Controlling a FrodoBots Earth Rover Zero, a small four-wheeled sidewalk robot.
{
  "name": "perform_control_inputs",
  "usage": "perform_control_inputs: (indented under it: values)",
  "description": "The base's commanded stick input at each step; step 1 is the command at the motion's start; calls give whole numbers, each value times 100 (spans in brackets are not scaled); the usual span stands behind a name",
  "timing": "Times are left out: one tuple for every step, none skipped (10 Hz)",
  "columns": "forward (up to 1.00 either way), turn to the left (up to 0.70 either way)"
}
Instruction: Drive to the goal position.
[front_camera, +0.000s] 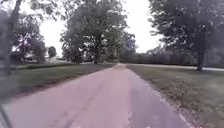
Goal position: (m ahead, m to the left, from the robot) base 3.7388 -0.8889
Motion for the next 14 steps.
perform_control_inputs:
  values:
    - [70,0]
    - [70,0]
    - [70,-2]
    - [70,-4]
    - [70,-7]
    - [70,-10]
    - [70,-13]
    - [70,-8]
    - [70,0]
    - [70,0]
    - [70,0]
    - [70,0]
    - [70,1]
    - [70,4]
